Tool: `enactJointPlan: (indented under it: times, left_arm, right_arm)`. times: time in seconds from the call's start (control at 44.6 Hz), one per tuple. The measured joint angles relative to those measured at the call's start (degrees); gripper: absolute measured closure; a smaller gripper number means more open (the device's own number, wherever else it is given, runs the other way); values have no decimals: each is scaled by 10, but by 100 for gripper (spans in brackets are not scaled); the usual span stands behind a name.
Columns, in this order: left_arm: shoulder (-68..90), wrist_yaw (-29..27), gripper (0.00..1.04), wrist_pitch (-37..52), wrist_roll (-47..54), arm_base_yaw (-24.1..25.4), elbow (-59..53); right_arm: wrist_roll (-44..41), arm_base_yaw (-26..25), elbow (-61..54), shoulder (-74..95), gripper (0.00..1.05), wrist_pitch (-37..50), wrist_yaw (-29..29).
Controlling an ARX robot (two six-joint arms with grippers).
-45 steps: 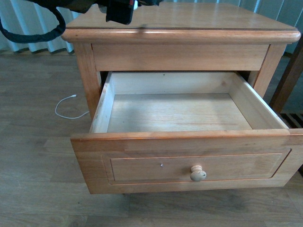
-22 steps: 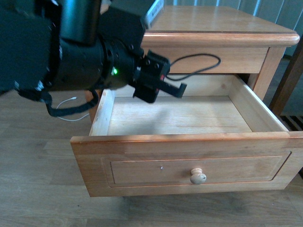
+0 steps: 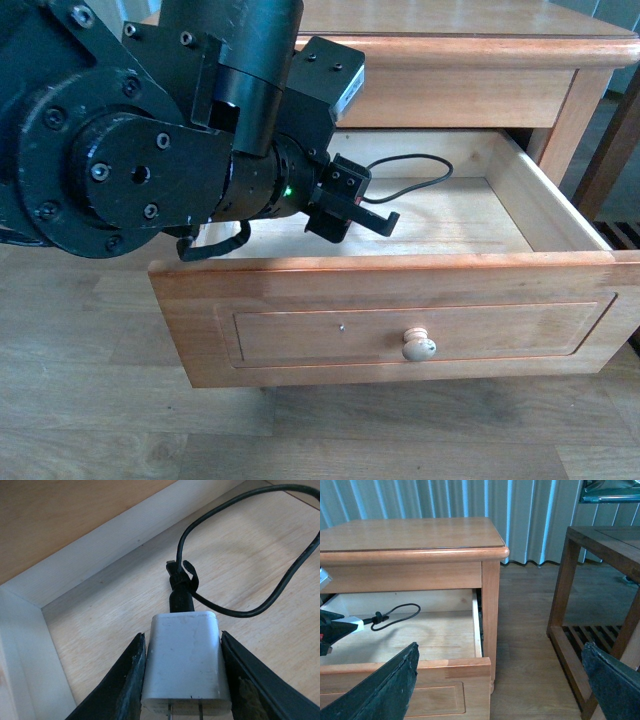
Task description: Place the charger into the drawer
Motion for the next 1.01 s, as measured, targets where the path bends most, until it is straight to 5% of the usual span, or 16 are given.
enactJointPlan:
  times: [0.045,0.157,0.448,1.008]
  left_arm:
    - [7,0,64,-1,-1,0,5]
    - [16,-3,42,-1,-4,0,10]
    - [-1,-42,5,30,-8,4,-3]
    - [-261,-119,6,50,-71,53,-143]
  right_arm:
    - [0,0,0,0,8,0,0]
    - [0,0,0,0,8,0,0]
    - [0,0,0,0,8,0,0]
    - [0,0,0,0,8,0,0]
